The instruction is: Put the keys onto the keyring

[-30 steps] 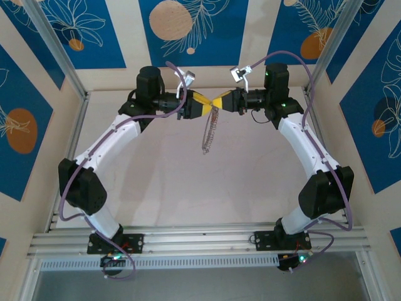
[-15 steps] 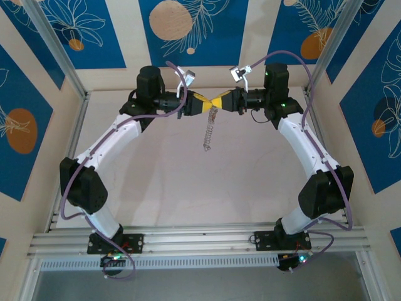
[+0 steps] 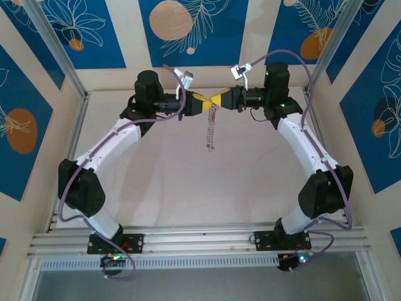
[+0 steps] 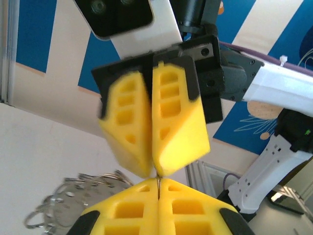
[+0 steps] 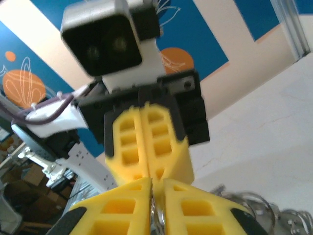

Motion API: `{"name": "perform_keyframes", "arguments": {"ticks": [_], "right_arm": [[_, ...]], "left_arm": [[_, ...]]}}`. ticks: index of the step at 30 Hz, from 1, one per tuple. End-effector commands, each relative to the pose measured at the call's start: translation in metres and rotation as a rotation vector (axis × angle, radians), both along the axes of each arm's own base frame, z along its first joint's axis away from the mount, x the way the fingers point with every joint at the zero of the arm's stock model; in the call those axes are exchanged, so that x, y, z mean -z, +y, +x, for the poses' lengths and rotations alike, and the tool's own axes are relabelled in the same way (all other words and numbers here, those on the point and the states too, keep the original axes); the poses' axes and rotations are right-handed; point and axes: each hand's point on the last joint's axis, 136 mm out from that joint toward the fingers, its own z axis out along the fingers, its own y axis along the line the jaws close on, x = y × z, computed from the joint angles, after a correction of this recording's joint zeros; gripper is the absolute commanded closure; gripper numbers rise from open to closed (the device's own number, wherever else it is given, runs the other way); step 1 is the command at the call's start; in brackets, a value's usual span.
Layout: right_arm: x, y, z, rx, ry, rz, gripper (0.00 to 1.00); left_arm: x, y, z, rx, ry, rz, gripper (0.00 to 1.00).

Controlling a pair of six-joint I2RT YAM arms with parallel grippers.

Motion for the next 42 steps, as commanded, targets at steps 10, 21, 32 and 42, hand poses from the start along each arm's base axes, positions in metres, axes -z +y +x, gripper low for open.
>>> {"name": "perform_keyframes", "arguments": {"ticks": [10,21,32,42], "right_arm": [[-0.007,-0.049,0.01,0.305,-0.055,0.099,0.64],[0.004,-0.052,-0.004,0.376,-0.117,0.149,0.62],[-0.011,-0.03,-0.015,0.312,-0.213,0.122,0.62],[-0.018,-0.019,-0.016,0.289,-0.252,0.098,0.63]], "left_arm": [[-0.045,0.004,-0.007,-0.085,0.03,-0.199,1.0],[-0.056,0.007,-0.009,-0.083,0.072,-0.251,1.0],[-0.061,0.006,-0.012,-0.047,0.098,-0.271,1.0],[-0.06,0.001,-0.014,-0.027,0.11,-0.269,1.0]]}}
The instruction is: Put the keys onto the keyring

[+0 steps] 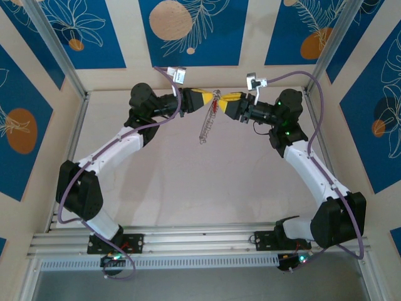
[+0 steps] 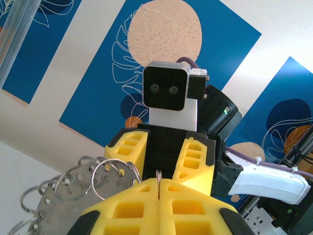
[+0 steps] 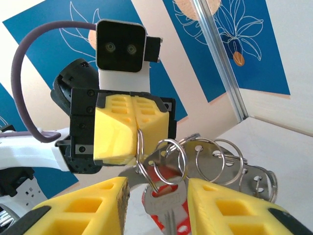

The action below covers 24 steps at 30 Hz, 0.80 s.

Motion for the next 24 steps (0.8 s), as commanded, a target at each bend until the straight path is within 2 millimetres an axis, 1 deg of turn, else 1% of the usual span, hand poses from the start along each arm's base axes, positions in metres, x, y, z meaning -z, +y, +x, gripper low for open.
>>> {"name": "perform_keyframes", "arguments": {"ticks": [1,4,6,9,11,13,19,24], "right_arm": [[-0.008,0.003,0.003,0.012,-0.041,-0.017,0.63],[-0.009,0.005,0.002,0.005,-0.049,-0.023,0.65],[-0.008,0.007,0.002,-0.001,-0.048,-0.027,0.69],[-0.007,0.009,-0.002,-0.015,-0.054,-0.036,0.82],[-0.006,0.011,-0.006,-0.028,-0.059,-0.042,0.93],[-0.004,0.012,-0.009,-0.033,-0.059,-0.05,1.0],[0.001,0.017,-0.016,-0.032,-0.065,-0.069,1.0],[0.008,0.023,-0.019,0.012,-0.079,-0.104,1.0]], "left_arm": [[-0.019,0.0,-0.012,0.031,-0.063,-0.035,1.0],[-0.018,-0.001,-0.012,0.03,-0.062,-0.034,1.0],[-0.017,-0.001,-0.011,0.028,-0.059,-0.031,1.0],[-0.017,-0.001,-0.01,0.022,-0.057,-0.03,1.0],[-0.017,-0.001,-0.009,0.016,-0.057,-0.03,1.0],[-0.016,-0.001,-0.008,0.014,-0.054,-0.028,1.0],[-0.017,-0.001,-0.007,0.006,-0.052,-0.03,1.0],[-0.019,0.0,-0.008,-0.002,-0.058,-0.034,1.0]]}}
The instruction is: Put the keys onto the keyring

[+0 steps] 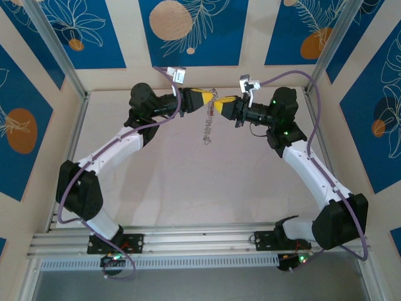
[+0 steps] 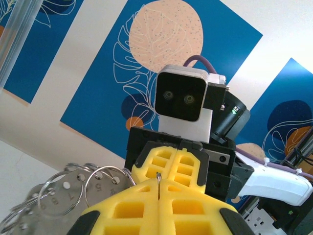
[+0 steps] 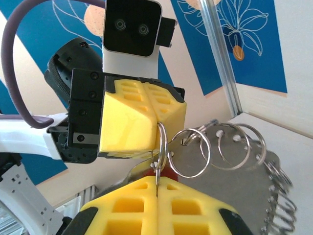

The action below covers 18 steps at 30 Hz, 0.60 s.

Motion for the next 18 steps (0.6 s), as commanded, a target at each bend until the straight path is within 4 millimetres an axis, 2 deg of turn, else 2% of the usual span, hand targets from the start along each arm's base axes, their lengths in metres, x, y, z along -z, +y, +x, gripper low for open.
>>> {"name": "perform_keyframes", "arguments": {"ticks": [1,8,14,18], "right_arm": [[0.001,0.006,-0.009,0.022,-0.035,-0.031,1.0],[0.005,0.012,-0.004,0.096,-0.042,-0.057,1.0],[0.009,0.007,0.006,0.202,-0.036,-0.07,1.0],[0.009,0.008,0.006,0.209,-0.033,-0.062,1.0]], "left_arm": [[-0.019,0.0,-0.009,0.001,-0.062,-0.033,1.0],[-0.017,-0.004,-0.013,0.01,-0.062,-0.026,1.0],[-0.016,-0.005,-0.015,0.003,-0.067,-0.021,1.0],[-0.016,-0.008,-0.017,0.005,-0.07,-0.021,1.0]]}}
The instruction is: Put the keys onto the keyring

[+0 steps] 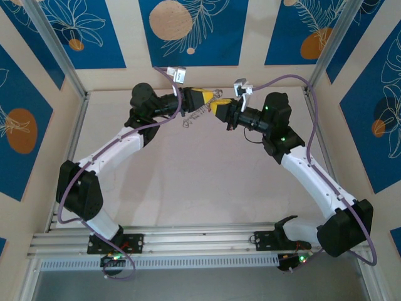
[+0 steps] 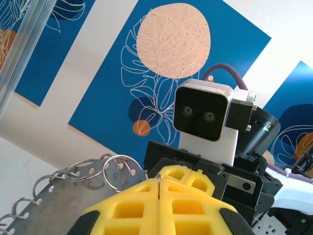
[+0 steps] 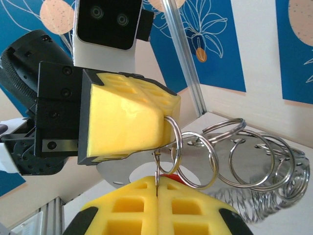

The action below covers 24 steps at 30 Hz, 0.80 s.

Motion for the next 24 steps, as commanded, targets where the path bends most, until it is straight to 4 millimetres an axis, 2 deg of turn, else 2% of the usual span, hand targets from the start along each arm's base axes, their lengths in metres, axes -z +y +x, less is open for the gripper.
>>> {"name": "perform_keyframes", "arguments": {"ticks": [1,6,8,11,13,19,24], "right_arm": [[0.0,0.003,-0.001,0.014,-0.019,-0.009,1.0],[0.003,0.017,-0.013,-0.116,-0.003,-0.038,1.0],[0.006,0.016,-0.013,-0.123,0.008,-0.044,0.9],[0.007,0.007,-0.016,-0.14,0.024,-0.033,0.68],[0.006,-0.001,-0.021,-0.146,0.026,-0.02,0.61],[-0.005,-0.029,-0.042,-0.157,0.005,0.045,0.58],[-0.019,-0.047,-0.04,-0.102,-0.009,0.115,0.58]], "left_arm": [[-0.018,-0.007,-0.022,0.043,-0.071,-0.023,1.0],[-0.016,-0.01,-0.023,0.052,-0.069,-0.02,1.0],[-0.016,-0.009,-0.022,0.045,-0.066,-0.022,1.0],[-0.016,-0.009,-0.022,0.036,-0.062,-0.025,1.0],[-0.017,-0.008,-0.021,0.029,-0.061,-0.029,1.0],[-0.02,-0.006,-0.022,0.018,-0.058,-0.047,1.0],[-0.023,-0.006,-0.022,0.024,-0.053,-0.062,1.0]]}}
